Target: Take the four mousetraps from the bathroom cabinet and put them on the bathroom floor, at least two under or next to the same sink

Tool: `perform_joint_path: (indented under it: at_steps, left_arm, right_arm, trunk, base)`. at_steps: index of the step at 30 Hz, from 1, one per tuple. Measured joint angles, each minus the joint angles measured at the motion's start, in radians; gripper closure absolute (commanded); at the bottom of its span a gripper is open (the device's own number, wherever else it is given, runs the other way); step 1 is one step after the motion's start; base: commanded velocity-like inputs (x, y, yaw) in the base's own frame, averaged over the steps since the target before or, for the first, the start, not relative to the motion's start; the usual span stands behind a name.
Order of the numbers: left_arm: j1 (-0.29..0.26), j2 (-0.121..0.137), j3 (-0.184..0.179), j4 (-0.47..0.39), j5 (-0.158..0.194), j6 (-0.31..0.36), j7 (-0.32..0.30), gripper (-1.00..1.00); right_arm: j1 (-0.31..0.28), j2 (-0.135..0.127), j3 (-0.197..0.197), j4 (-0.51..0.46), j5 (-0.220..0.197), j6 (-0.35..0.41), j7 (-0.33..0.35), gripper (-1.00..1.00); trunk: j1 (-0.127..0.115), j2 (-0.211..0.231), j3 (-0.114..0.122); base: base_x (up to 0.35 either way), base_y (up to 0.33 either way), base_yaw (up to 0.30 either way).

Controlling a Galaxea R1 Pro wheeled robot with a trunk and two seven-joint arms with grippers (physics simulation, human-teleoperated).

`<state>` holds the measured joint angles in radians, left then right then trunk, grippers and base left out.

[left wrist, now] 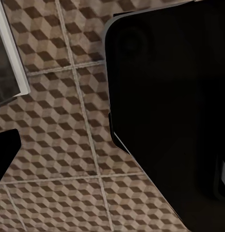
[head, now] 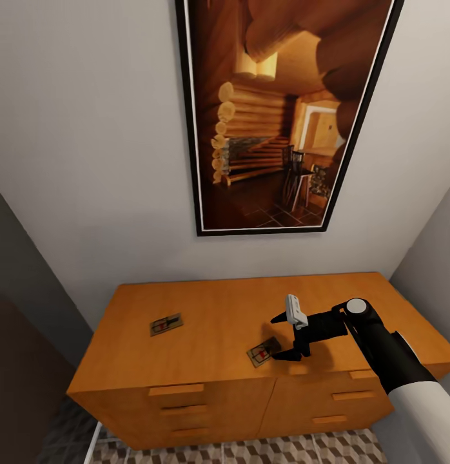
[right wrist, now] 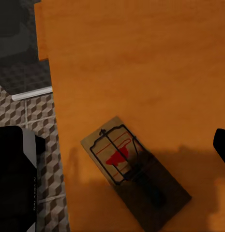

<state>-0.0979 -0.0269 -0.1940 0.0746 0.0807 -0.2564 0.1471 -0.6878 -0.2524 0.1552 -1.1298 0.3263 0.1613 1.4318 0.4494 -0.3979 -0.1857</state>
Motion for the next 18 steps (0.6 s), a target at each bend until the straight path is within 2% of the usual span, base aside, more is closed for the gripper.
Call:
perform_joint_path:
  at_steps: [18]
  left_arm:
    - [0.000, 0.000, 0.000, 0.001, 0.000, 0.000, 0.000, -1.00]
  right_arm:
    - [0.000, 0.000, 0.000, 0.000, 0.000, 0.000, -0.001, -1.00]
  trunk:
    - [0.000, 0.000, 0.000]
  base:
    - [0.000, 0.022, 0.000]
